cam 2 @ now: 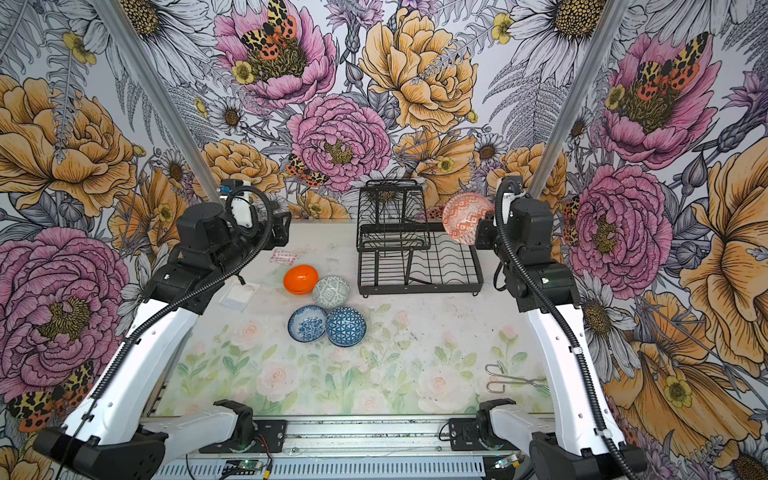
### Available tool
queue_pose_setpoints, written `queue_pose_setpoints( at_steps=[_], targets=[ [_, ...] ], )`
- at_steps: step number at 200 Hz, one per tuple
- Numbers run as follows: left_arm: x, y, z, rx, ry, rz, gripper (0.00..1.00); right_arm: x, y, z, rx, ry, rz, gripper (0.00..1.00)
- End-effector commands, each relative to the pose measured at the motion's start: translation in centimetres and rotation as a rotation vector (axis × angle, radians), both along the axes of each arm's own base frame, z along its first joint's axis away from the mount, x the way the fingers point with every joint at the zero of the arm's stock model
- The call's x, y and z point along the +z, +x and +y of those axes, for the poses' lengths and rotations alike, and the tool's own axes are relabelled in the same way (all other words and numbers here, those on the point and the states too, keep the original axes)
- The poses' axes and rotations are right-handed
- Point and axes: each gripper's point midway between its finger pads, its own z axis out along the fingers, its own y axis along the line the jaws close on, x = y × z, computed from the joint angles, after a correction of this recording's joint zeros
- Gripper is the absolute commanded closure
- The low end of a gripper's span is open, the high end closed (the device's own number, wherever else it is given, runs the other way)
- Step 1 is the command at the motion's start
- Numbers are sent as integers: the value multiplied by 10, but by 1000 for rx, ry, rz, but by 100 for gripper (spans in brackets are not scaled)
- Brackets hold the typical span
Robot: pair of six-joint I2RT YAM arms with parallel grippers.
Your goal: Load the bowls into the dish rack
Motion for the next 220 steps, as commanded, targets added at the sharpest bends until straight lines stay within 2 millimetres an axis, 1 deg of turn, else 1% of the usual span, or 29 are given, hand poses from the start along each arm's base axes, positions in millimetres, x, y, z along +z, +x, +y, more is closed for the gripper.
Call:
queue_pose_setpoints(
  at_steps=[1, 10, 13, 14, 15, 19, 22, 29, 30, 37, 43, 48, 52, 58, 73, 82, 88, 93, 94, 97, 113, 120, 139, 162, 190, 220],
  targets=[
    [-63, 6, 16, 43, -52, 200, 1, -12, 49, -38, -129, -125, -19, 100],
    [-75, 7, 22, 55, -67, 231, 1, -26, 74, -40, -106, -185, -19, 100],
    [-80, 8, 23, 57, -71, 242, 1, -29, 83, -38, -92, -203, -29, 100],
    [-81, 8, 24, 57, -72, 245, 1, -29, 83, -38, -92, -203, -29, 100],
    [-82, 8, 24, 59, -73, 248, 1, -31, 88, -38, -85, -217, -31, 100],
    [-86, 8, 26, 63, -74, 258, 1, -40, 99, -37, -69, -243, -24, 100],
    [-90, 8, 27, 66, -73, 266, 1, -42, 106, -36, -59, -264, -34, 100],
    [-98, 9, 29, 71, -69, 284, 1, -52, 126, -34, -29, -314, -40, 100],
    [-99, 9, 29, 71, -68, 286, 1, -52, 126, -34, -29, -314, -40, 100],
    [-105, 10, 30, 73, -61, 299, 1, -67, 147, -28, 18, -374, -44, 100],
    [-110, 10, 31, 77, -56, 311, 1, -73, 158, -23, 58, -412, -61, 100],
    [-114, 11, 31, 79, -51, 321, 1, -80, 172, -17, 98, -456, -97, 100],
    [-118, 12, 32, 80, -48, 329, 1, -86, 179, -13, 122, -487, -114, 100],
    [-122, 13, 33, 83, -47, 342, 1, -88, 191, -8, 152, -526, -154, 100],
    [-132, 16, 33, 80, -52, 368, 1, -103, 219, -2, 193, -597, -191, 100],
    [-137, 18, 33, 76, -57, 383, 1, -113, 232, 2, 231, -631, -203, 100],
    [-140, 18, 32, 74, -59, 391, 1, -115, 239, 4, 246, -656, -222, 100],
    [-142, 19, 32, 71, -60, 399, 1, -123, 246, 7, 263, -672, -229, 100],
    [-143, 19, 32, 72, -60, 400, 1, -121, 246, 8, 265, -677, -237, 100],
    [-144, 19, 32, 72, -61, 404, 1, -127, 250, 9, 276, -683, -236, 100],
    [-152, 19, 31, 66, -63, 423, 1, -143, 263, 16, 313, -741, -277, 100],
    [-154, 18, 31, 65, -64, 429, 1, -147, 267, 18, 319, -781, -301, 100],
    [-160, 18, 30, 60, -68, 444, 1, -163, 277, 17, 305, -869, -343, 100],
    [-162, 20, 27, 48, -71, 452, 1, -180, 289, 14, 306, -911, -339, 100],
    [-163, 25, 20, 19, -87, 461, 1, -196, 296, 13, 341, -901, -336, 100],
    [-162, 27, 17, 0, -94, 464, 1, -200, 294, 11, 363, -879, -356, 100]
  ],
)
